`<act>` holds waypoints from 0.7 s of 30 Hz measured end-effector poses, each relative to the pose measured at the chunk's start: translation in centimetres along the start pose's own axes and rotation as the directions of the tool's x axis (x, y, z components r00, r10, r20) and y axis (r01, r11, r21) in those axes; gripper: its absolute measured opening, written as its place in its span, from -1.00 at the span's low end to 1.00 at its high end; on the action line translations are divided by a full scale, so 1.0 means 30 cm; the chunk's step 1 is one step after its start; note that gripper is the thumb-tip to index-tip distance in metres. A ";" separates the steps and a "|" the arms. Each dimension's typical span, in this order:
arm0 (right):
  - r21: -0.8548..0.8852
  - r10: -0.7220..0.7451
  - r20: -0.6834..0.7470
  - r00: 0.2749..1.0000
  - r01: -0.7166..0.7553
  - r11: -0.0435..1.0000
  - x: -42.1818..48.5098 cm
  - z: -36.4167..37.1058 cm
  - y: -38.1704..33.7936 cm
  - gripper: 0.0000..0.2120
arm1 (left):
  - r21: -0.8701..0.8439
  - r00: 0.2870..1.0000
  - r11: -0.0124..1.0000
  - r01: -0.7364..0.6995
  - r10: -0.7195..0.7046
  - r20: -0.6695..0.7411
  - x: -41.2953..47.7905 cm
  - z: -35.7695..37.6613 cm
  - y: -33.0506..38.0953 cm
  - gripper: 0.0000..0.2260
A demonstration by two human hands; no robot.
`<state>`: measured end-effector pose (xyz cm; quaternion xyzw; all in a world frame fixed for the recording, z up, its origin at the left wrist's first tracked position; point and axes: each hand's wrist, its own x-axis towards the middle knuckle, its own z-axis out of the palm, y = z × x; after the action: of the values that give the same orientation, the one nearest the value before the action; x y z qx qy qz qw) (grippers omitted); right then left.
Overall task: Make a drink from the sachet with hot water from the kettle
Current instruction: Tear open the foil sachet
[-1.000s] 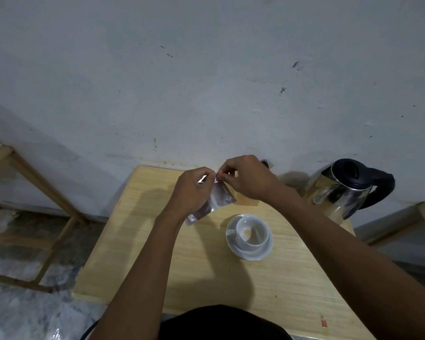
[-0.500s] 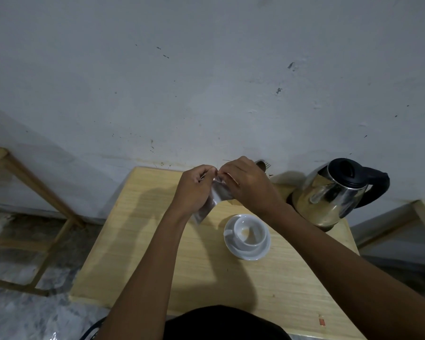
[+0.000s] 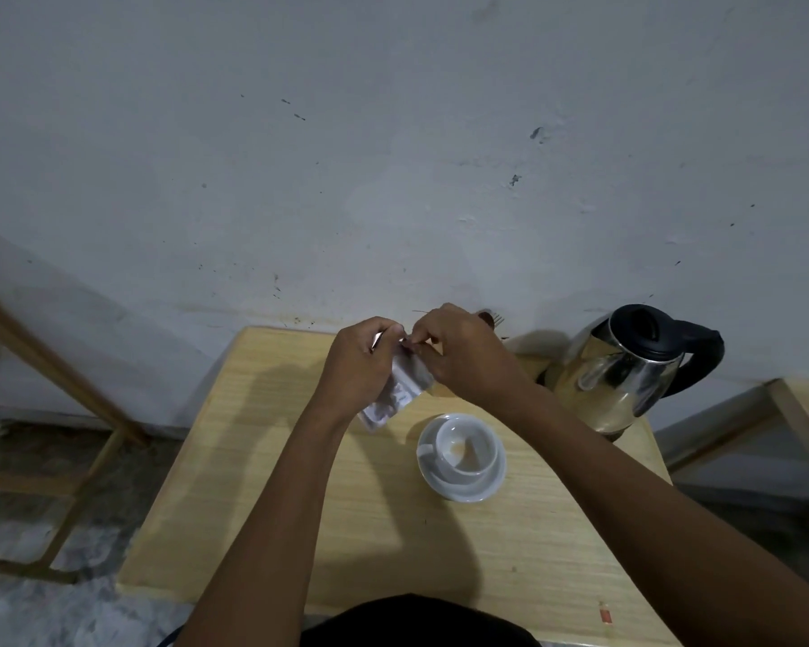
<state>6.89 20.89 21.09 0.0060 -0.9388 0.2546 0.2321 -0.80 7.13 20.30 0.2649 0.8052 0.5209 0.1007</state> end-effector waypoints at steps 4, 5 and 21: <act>-0.126 -0.166 -0.049 0.985 0.159 0.979 -0.015 0.022 0.017 -0.88 | -0.114 0.991 0.985 0.127 -0.123 0.045 -0.002 0.003 0.006 -0.83; -0.114 -0.164 -0.063 0.984 0.157 0.981 -0.018 0.023 0.021 -0.91 | -0.147 0.988 0.977 0.152 -0.145 0.062 -0.003 0.001 0.007 -0.82; -0.108 -0.169 -0.148 0.974 0.154 0.982 0.008 0.057 0.013 -0.89 | -0.116 0.974 0.993 -0.028 0.053 0.220 0.054 -0.066 -0.049 -0.75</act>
<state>5.88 20.42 19.72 0.0511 -0.9252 0.1893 0.3249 -3.51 5.97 20.03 0.3318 0.7527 0.5344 0.1942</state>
